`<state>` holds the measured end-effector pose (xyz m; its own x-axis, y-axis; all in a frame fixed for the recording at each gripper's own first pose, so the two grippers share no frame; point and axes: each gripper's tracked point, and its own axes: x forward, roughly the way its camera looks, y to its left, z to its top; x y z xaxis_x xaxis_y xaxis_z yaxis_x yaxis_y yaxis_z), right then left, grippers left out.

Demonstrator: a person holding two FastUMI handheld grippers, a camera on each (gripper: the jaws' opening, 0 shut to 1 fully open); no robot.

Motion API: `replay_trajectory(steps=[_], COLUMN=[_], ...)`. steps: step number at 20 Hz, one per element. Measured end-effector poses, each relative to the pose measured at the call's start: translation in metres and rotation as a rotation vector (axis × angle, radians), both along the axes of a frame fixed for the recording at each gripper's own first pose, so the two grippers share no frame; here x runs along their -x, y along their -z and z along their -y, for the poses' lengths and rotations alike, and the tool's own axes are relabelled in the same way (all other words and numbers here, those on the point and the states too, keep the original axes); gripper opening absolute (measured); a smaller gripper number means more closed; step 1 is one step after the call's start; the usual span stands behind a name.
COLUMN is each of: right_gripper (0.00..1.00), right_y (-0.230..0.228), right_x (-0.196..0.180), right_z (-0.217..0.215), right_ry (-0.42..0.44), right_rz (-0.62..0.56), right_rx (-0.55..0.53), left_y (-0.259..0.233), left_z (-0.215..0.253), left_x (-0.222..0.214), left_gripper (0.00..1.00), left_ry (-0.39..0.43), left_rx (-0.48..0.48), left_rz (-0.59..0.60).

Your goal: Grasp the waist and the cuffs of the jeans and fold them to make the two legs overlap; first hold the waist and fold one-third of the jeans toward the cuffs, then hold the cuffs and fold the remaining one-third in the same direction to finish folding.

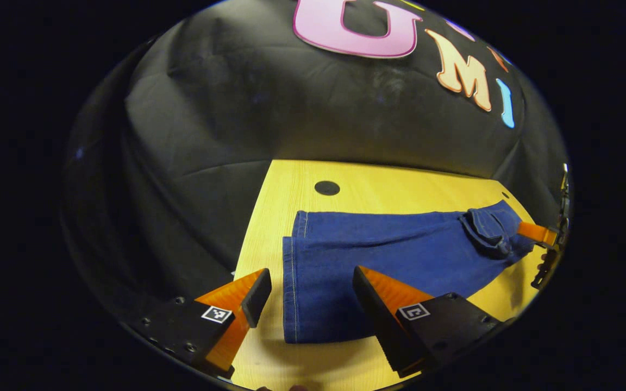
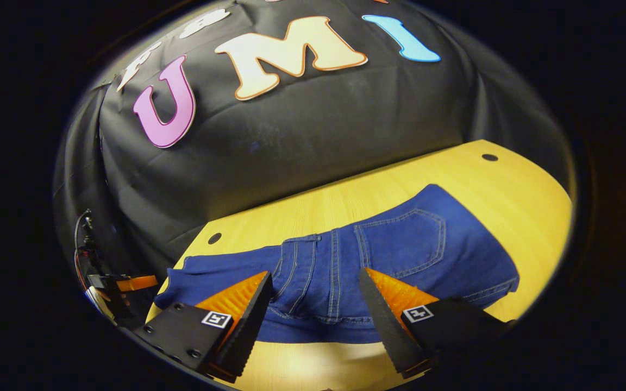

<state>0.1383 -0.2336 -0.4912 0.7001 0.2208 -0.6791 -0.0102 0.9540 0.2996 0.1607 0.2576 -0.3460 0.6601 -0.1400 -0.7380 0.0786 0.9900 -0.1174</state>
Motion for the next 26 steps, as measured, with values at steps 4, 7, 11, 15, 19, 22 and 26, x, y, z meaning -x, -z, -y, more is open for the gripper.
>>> replay_trajectory(steps=[4,7,11,15,19,22,26], right_gripper=[0.98,0.98,0.98,0.98,0.98,0.98,0.98], right_y=[-0.026,-0.038,-0.044,-0.044,-0.053,-0.062,-0.079], right_x=[-0.005,-0.01,-0.011,-0.009,-0.011,-0.013,-0.016], right_z=[0.007,0.015,0.021,0.021,0.019,0.034,0.059], right_ry=[0.015,0.036,0.049,0.047,0.004,-0.007,-0.004], right_rz=[0.047,0.066,0.073,0.066,0.101,0.118,0.142], right_rx=[0.001,0.005,0.018,0.017,0.009,0.001,-0.012], left_y=[0.014,0.004,0.014,0.016,0.012,-0.009,-0.062], left_z=[0.007,0.005,0.006,0.031,0.028,0.037,0.06], left_x=[0.018,0.024,0.022,0.013,0.008,0.003,-0.01], left_gripper=[0.96,0.98,0.81,0.32,0.0,0.0,0.0], left_ry=[0.0,0.002,0.03,0.051,0.003,-0.014,-0.018], left_rx=[0.014,-0.019,-0.027,0.057,0.056,0.041,0.076], left_rz=[-0.134,-0.143,-0.159,-0.121,-0.112,-0.091,-0.013])
